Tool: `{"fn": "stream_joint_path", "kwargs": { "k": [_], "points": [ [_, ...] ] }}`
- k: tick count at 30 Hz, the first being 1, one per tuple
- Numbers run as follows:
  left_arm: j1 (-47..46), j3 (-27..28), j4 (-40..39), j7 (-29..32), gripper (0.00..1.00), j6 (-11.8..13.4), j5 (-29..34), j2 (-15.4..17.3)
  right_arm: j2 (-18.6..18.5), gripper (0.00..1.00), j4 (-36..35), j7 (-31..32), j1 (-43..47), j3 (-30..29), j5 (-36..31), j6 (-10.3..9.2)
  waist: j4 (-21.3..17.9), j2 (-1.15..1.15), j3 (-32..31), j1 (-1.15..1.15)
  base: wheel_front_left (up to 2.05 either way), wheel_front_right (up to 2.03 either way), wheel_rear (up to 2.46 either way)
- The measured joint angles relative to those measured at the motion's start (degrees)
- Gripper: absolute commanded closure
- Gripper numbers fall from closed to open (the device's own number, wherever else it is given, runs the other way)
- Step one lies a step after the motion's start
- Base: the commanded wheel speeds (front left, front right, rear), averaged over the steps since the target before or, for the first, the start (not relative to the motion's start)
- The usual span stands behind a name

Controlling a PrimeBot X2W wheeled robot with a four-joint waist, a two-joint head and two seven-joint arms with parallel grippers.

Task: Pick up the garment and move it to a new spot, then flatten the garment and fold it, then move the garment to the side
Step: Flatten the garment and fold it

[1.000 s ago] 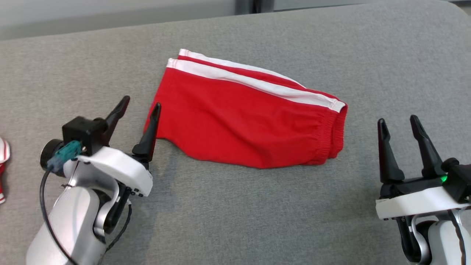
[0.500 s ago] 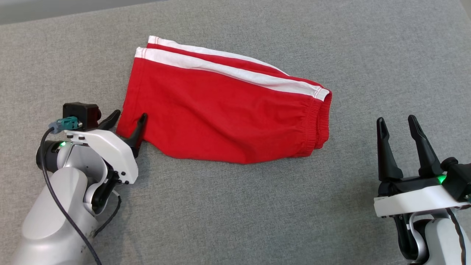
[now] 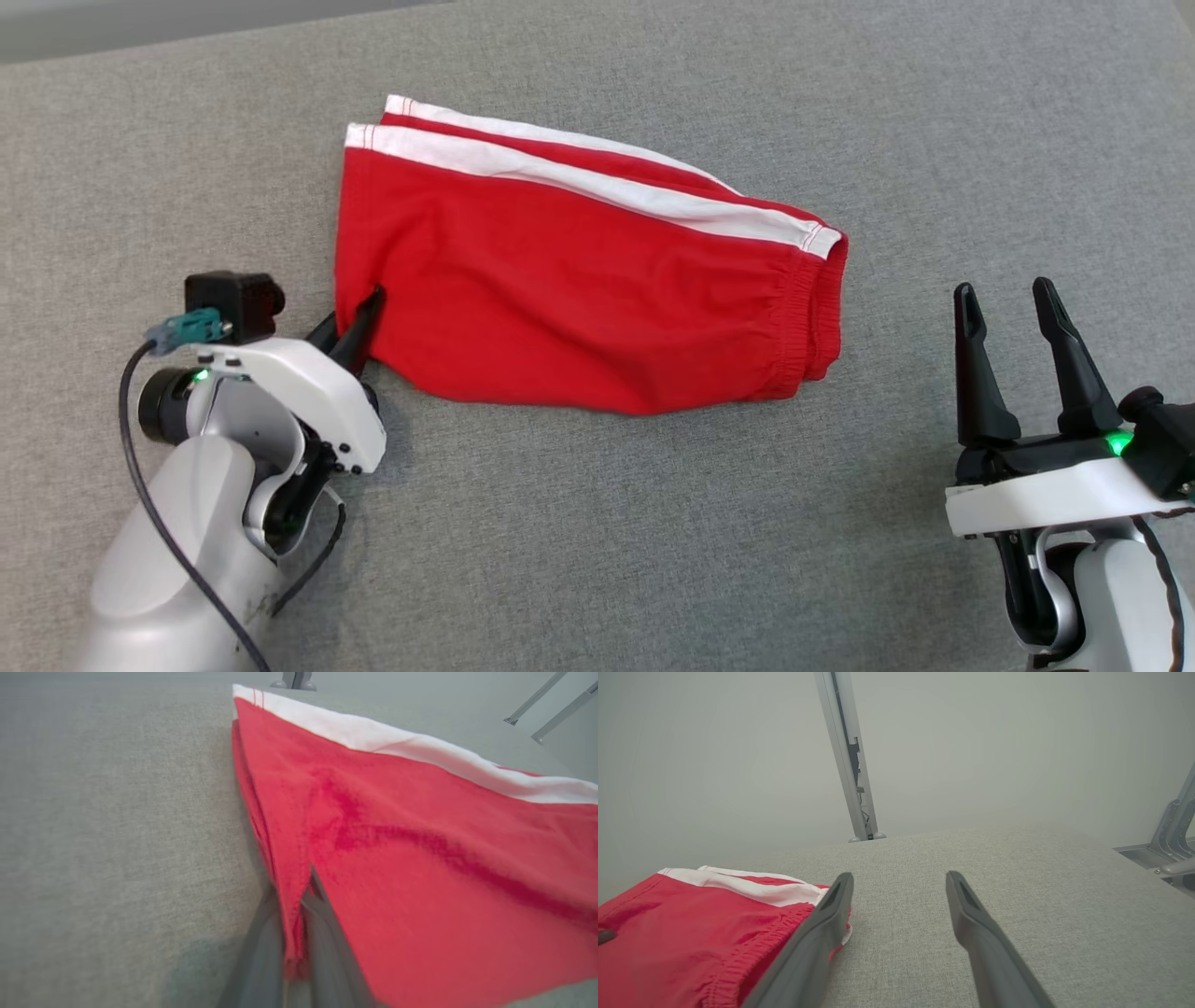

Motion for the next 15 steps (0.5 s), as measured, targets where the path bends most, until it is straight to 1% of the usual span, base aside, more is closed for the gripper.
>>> {"fn": "stream_joint_path", "kwargs": {
  "k": [4, 8, 10, 15],
  "points": [
    [4.1, 1.9, -3.0, -3.1, 1.00, 1.3, -1.7, -0.7, 0.0, 0.00, 0.4, 0.0, 0.2, -0.7, -0.4, 0.00, 0.7, 0.00, -0.7, 0.00, 0.00, 0.00, 0.00],
    [9.8, 3.4, -8.5, -5.0, 1.00, 2.8, -3.9, -1.9, 0.0, 0.00, 0.4, 0.1, 0.8, -0.9, -1.1, 0.00, 2.4, 0.00, -1.6, 0.00, 0.00, 0.00, 0.00],
    [12.7, 3.8, -11.7, -5.2, 1.00, 3.1, -5.2, -2.3, 0.0, 0.00, 0.1, 0.6, 0.8, -0.8, -1.3, 0.00, 3.3, 0.00, -2.1, 0.00, 0.00, 0.00, 0.00],
    [19.3, 3.9, -18.5, -4.3, 1.00, 5.6, -5.8, -2.3, 0.0, 0.00, -0.4, 1.9, 0.9, -0.4, -2.2, 0.00, 5.6, 0.00, -3.3, 0.00, 0.00, 0.00, 0.00]
  ]
}}
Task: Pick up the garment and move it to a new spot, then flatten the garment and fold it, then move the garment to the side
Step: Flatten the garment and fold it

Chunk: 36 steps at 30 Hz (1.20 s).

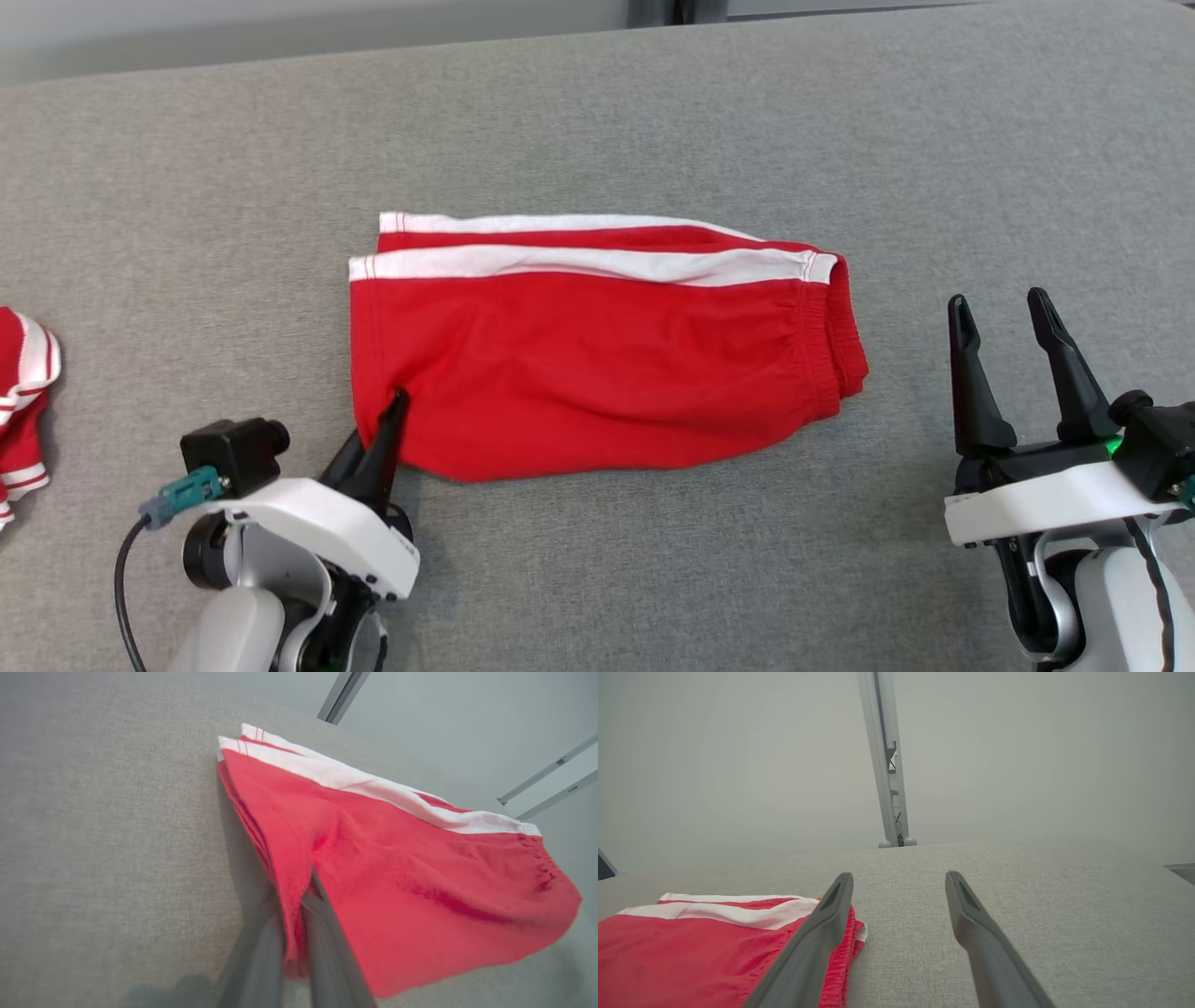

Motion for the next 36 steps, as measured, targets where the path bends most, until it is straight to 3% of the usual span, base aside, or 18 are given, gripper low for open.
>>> {"fn": "stream_joint_path", "kwargs": {
  "k": [2, 3, 9, 15, 23, 36],
  "points": [
    [1.9, 0.0, -2.2, 0.5, 1.00, 0.8, -0.5, -0.1, 0.0, 0.00, -0.2, 0.5, 0.1, -0.1, -0.2, 0.00, 0.7, 0.00, -0.4, 0.00, 0.00, 0.00, 0.00],
    [4.7, -0.3, -4.4, 2.1, 0.00, 2.1, -1.6, -0.4, 0.0, 0.00, -0.6, 1.3, 0.3, 0.0, -0.4, 0.00, 1.8, 0.00, -1.3, 0.00, 0.00, 0.00, 0.00],
    [3.8, 2.3, -5.5, -7.0, 0.00, 6.4, 5.0, 1.2, -0.2, 0.00, -0.9, 1.7, 1.1, -0.1, -1.1, 0.00, 1.6, 0.00, -2.8, 0.00, 0.00, 0.00, 0.00],
    [2.3, 3.7, -8.4, -15.2, 0.00, 7.9, 10.6, 2.7, -0.5, 0.00, -1.8, 2.4, 1.9, -0.6, -2.2, 0.00, 1.7, 0.00, -4.9, 0.00, 0.00, 0.00, 0.00],
    [4.0, 2.6, -13.3, -16.0, 0.00, 11.0, 17.7, 6.3, -0.8, 0.00, -2.5, 4.9, 4.6, -1.2, -4.2, 0.00, 2.3, 0.00, -7.6, 0.00, 0.00, 0.00, 0.00],
    [8.4, 2.1, -16.7, -13.5, 0.00, 12.3, 17.2, 7.3, -0.8, 0.00, -3.8, 7.5, 6.7, -1.7, -4.7, 0.00, 2.8, 0.00, -9.6, 0.00, 0.00, 0.00, 0.00]
  ]
}}
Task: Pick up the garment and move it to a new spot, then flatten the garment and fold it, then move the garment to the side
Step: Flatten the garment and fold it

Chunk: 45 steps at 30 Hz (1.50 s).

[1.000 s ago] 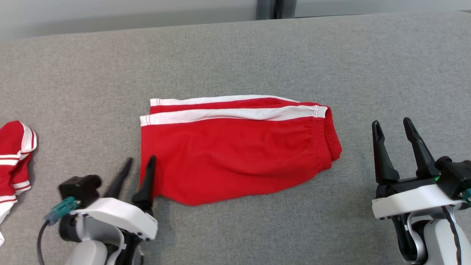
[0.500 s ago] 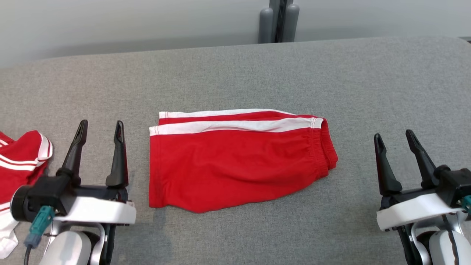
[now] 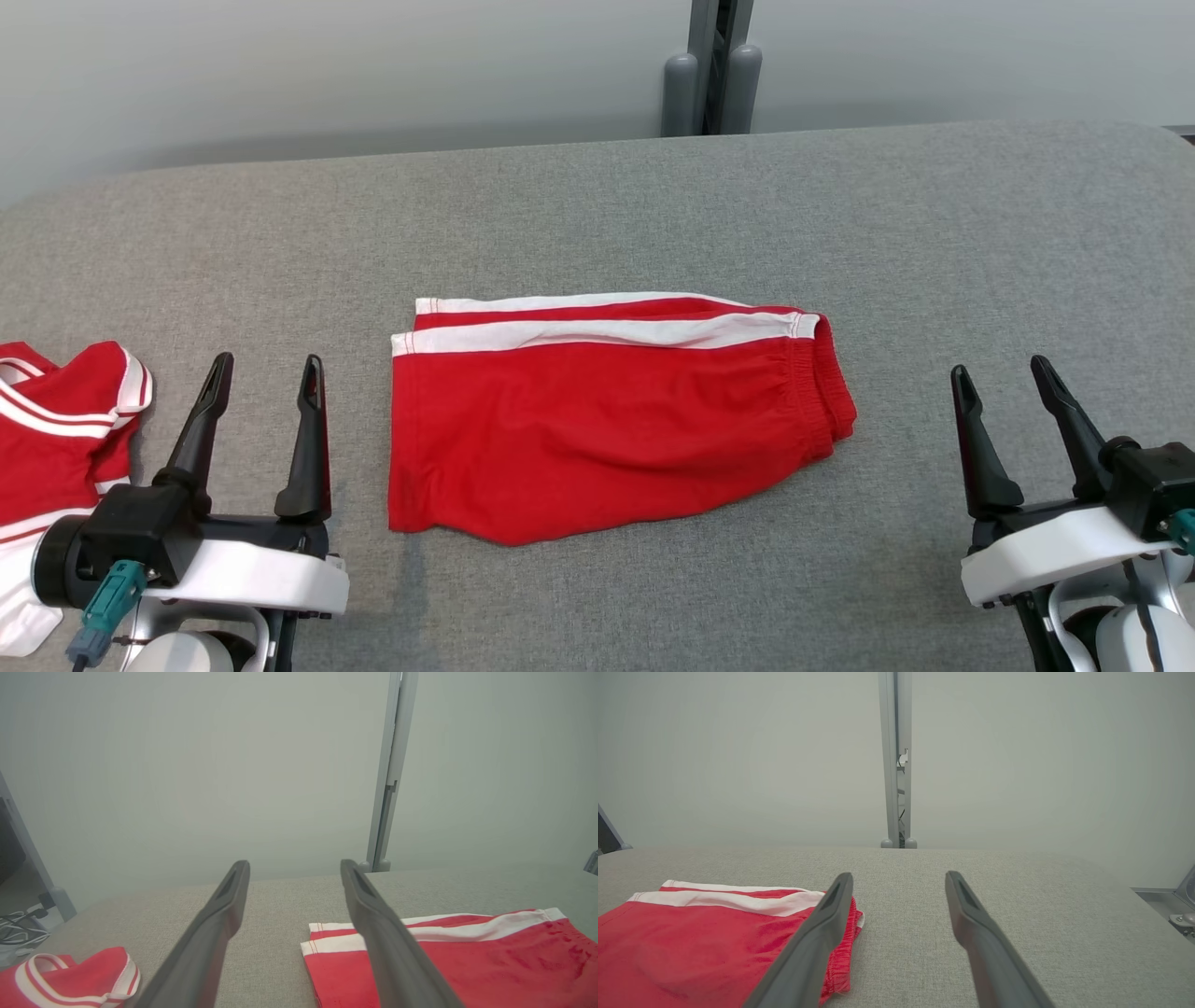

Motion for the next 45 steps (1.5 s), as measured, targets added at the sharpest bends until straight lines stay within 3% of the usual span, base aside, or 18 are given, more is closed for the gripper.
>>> {"fn": "stream_joint_path", "kwargs": {
  "k": [9, 14, 22, 33, 39, 40, 41, 42, 43, 44, 45],
  "points": [
    [-0.1, -0.4, 0.3, 0.2, 0.00, 0.0, -0.4, -0.1, 0.0, 0.00, -0.4, 0.8, 0.0, -0.2, -0.2, 0.00, 0.6, 0.00, 0.4, 0.00, 0.00, 0.00, 0.00],
    [-1.0, -1.1, 0.1, 0.4, 0.00, 0.0, -0.4, -0.4, -0.4, 0.00, 0.9, 3.3, -1.5, 2.5, 0.1, 0.00, 1.5, 0.00, 1.4, 0.00, 0.00, 0.00, 0.00],
    [-2.7, -2.3, 1.2, -0.1, 0.00, -0.3, -0.4, -1.6, -0.7, 0.00, 9.2, 5.4, -5.9, 8.8, 2.4, 0.00, 3.4, 0.00, 4.2, 0.00, 0.00, 0.00, 0.00],
    [-4.8, -3.4, 2.3, -0.1, 0.00, -0.6, 0.0, -1.7, -0.6, 0.00, 20.7, 4.8, -10.7, 7.4, 2.9, 0.00, 4.5, 0.00, 6.6, 0.00, 0.00, 0.00, 0.00],
    [-6.0, -3.5, 3.9, -0.9, 0.00, -1.5, -0.5, -1.8, -0.1, 0.00, 25.5, 4.5, -12.8, 9.1, 6.4, 0.00, 4.2, 0.00, 7.0, 0.00, 0.00, 0.00, 0.00],
    [-6.1, -3.6, 4.1, -0.9, 0.00, -1.5, -0.5, -1.9, -0.1, 0.22, 26.0, 4.3, -13.2, 9.6, 6.9, 0.00, 4.2, 0.00, 7.1, 0.00, 0.00, 0.00, 0.00],
    [-6.2, -3.6, 4.3, -1.0, 0.00, -1.6, -0.5, -1.9, -0.1, 0.22, 26.4, 4.3, -13.5, 10.3, 7.9, -0.01, 4.2, 0.00, 7.2, 0.00, 0.00, 0.00, 0.00],
    [-6.4, -3.7, 4.4, -1.1, 0.00, -1.6, -0.5, -1.9, -0.1, 0.52, 26.7, 4.2, -13.9, 10.8, 8.7, -0.01, 4.2, 0.00, 7.2, 0.00, 0.00, 0.00, 0.00],
    [-6.5, -3.7, 4.6, -1.2, 0.00, -1.6, -0.5, -2.0, -0.1, 0.63, 27.1, 3.8, -14.2, 11.1, 9.1, -0.01, 4.1, 0.00, 7.2, 0.00, 0.00, 0.00, 0.00],
    [-6.7, -3.7, 4.7, -1.3, 0.00, -1.6, -0.5, -2.0, 0.0, 0.94, 27.5, 3.7, -14.3, 11.4, 9.9, -0.01, 4.1, 0.00, 7.2, 0.00, 0.00, 0.00, 0.00],
    [-6.9, -3.8, 4.8, -1.3, 0.00, -1.7, -0.5, -2.0, 0.1, 1.00, 27.8, 3.4, -14.5, 11.6, 10.4, 0.00, 4.1, 0.00, 7.3, 0.00, 0.00, 0.00, 0.00]
  ]
}}
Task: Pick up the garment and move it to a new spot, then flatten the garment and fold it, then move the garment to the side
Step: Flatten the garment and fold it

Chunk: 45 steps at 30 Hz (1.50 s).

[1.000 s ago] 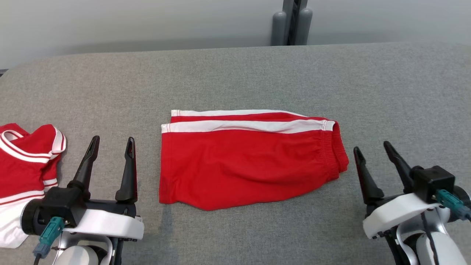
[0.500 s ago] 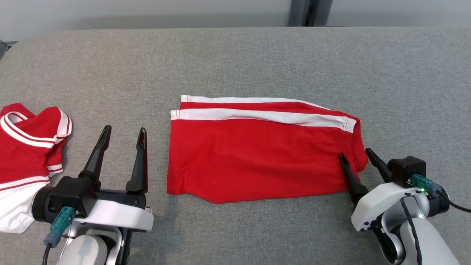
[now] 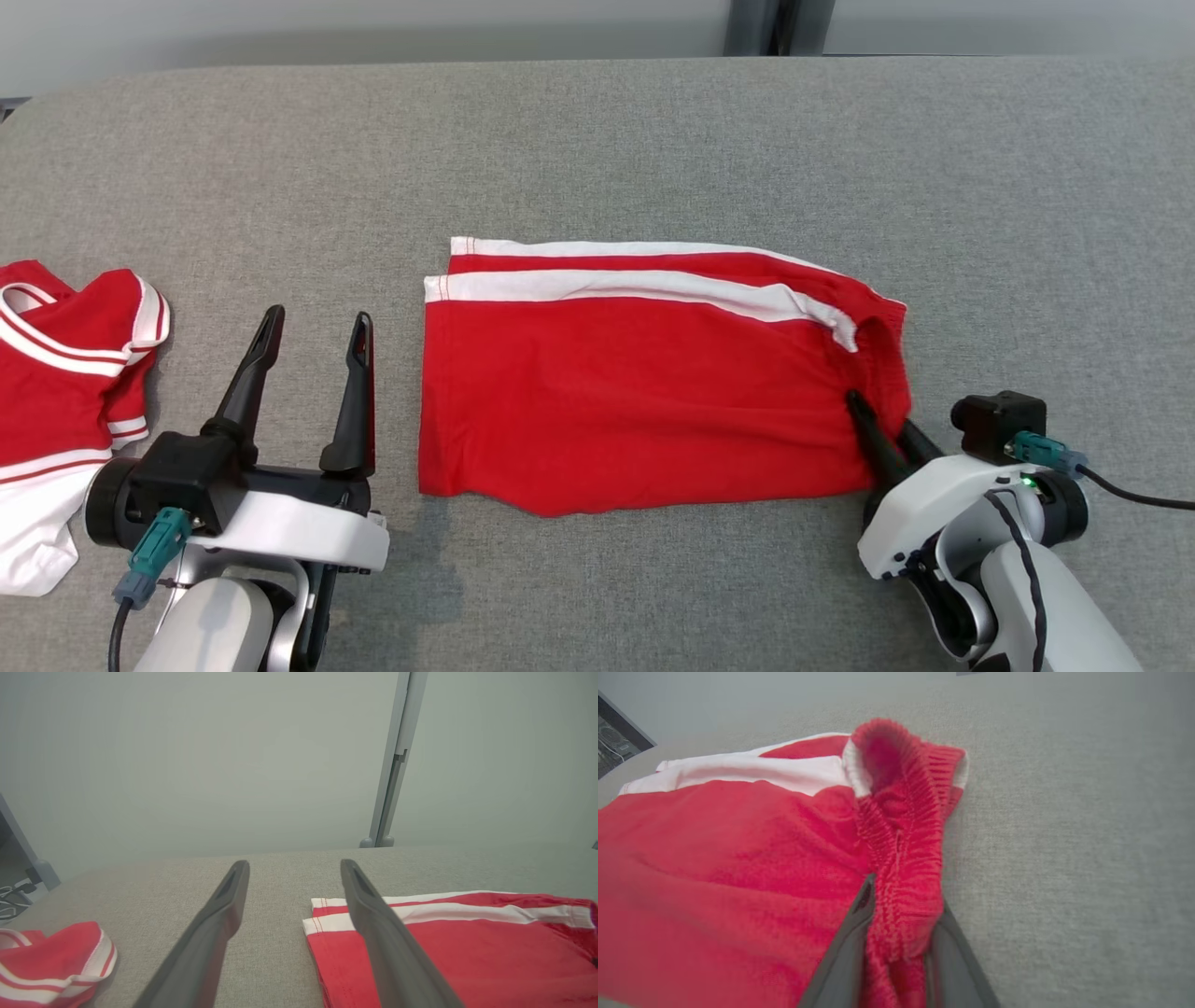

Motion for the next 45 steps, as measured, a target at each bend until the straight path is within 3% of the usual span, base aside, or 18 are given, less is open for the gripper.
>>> {"fn": "stream_joint_path", "kwargs": {
  "k": [9, 18, 23, 27, 35, 45],
  "points": [
    [0.0, 0.1, 0.3, -0.3, 0.00, 0.1, -0.2, 0.2, -1.8, 1.00, -1.6, -1.7, 1.1, -0.8, 3.5, 0.01, -1.1, 0.00, -0.5, 0.00, 0.00, 0.00, 0.00],
    [0.7, 0.5, -0.8, -0.2, 0.00, 0.8, -0.4, 0.7, -5.5, 1.00, -7.3, 1.1, 6.8, -9.7, 3.7, 0.01, -3.2, 0.00, -1.1, 0.00, 0.00, 0.00, 0.00],
    [1.0, 0.5, -1.2, 0.0, 0.00, 1.0, -0.6, 1.0, -3.7, 1.00, -11.0, 2.2, 6.9, -11.5, 3.7, 0.00, -4.4, 0.00, -1.3, 0.00, 0.00, 0.00, 0.00],
    [1.0, 0.4, -1.7, -0.3, 0.00, 1.0, -0.4, 1.2, -1.7, 1.00, -15.5, 2.5, 4.4, -7.8, 5.8, 0.00, -4.9, 0.00, -1.5, 0.00, 0.00, 0.00, 0.00],
    [0.5, -0.5, -1.6, 0.0, 0.00, 0.8, -0.5, 1.1, 0.0, 1.00, -19.8, 4.3, 0.3, 5.0, 7.2, -0.01, -4.0, 0.00, -2.0, 0.00, 0.00, 0.00, 0.00],
    [0.3, -1.8, -0.3, -0.2, 0.00, 0.4, -1.0, 0.1, 0.6, 1.00, -10.5, 4.3, -4.3, 17.4, 8.3, -0.01, -0.7, 0.00, -2.0, 0.00, 0.00, 0.00, 0.00]
  ]
}}
